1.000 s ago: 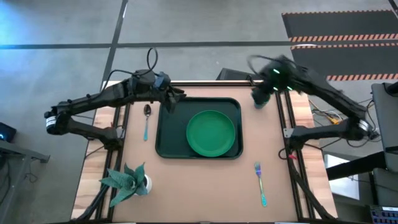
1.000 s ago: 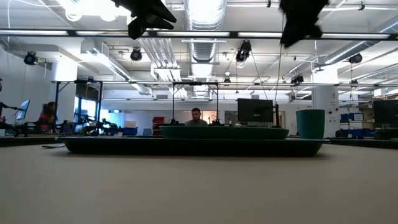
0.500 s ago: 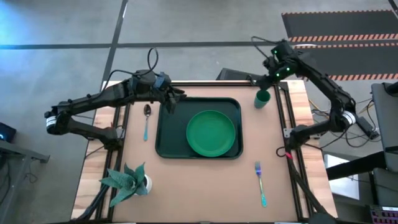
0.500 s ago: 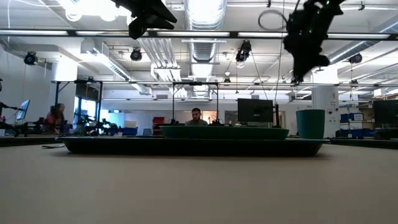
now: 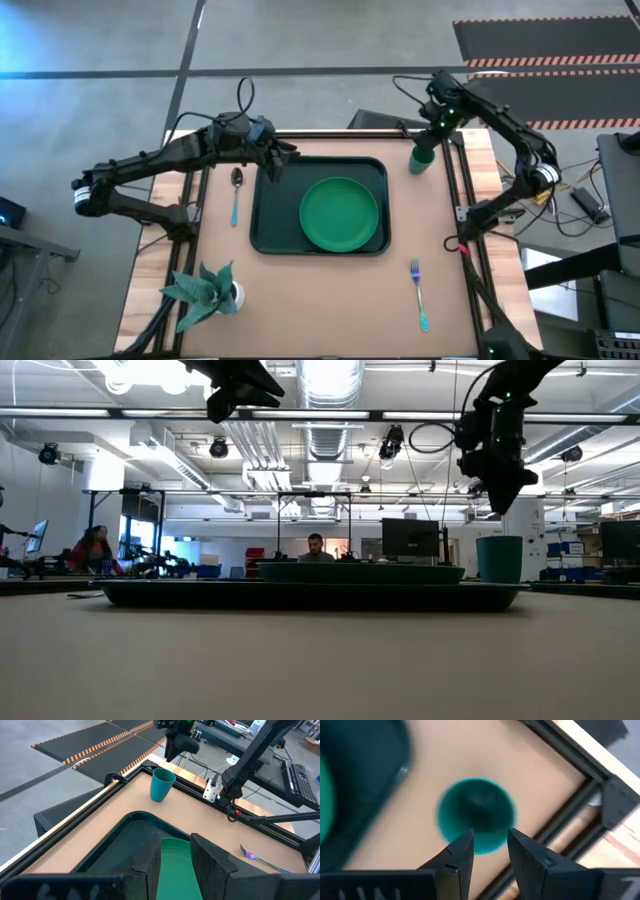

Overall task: Pick and place plate/cup/fork/spoon on tray
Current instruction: Put the green cup on the dark green tray to the top right of the green plate

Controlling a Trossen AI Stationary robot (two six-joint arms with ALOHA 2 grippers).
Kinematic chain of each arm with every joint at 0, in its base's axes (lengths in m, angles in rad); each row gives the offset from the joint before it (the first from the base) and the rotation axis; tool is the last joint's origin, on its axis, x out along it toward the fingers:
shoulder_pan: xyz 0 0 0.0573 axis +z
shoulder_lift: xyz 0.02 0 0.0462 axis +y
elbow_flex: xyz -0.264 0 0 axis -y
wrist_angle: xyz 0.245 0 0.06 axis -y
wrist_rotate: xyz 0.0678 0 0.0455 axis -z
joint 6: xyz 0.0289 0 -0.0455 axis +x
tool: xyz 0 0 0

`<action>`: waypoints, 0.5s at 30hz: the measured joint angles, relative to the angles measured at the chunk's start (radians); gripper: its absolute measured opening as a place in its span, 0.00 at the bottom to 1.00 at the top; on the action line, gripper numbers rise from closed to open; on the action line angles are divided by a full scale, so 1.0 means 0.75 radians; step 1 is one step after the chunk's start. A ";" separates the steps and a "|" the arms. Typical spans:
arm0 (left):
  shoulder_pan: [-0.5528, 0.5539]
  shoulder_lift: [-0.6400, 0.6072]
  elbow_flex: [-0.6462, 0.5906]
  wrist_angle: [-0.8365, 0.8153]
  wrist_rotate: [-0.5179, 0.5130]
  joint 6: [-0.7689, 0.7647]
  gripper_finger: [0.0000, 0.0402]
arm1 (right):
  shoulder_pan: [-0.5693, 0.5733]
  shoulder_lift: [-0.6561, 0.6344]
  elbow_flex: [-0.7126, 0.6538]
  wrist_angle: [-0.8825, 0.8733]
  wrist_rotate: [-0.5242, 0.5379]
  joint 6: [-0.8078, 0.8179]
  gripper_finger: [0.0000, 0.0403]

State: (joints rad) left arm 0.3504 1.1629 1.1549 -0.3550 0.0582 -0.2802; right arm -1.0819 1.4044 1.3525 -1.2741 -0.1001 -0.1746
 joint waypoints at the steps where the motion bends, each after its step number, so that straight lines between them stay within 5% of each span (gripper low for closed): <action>1: 0.000 0.000 0.000 0.000 0.000 0.000 0.22 | 0.000 0.011 0.000 0.000 0.005 -0.002 0.27; 15: 0.001 0.000 0.000 0.000 -0.001 0.000 0.22 | -0.006 0.111 -0.001 0.000 -0.002 -0.034 0.44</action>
State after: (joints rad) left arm 0.3508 1.1629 1.1549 -0.3551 0.0578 -0.2804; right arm -1.0865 1.4880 1.3521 -1.2743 -0.1016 -0.2002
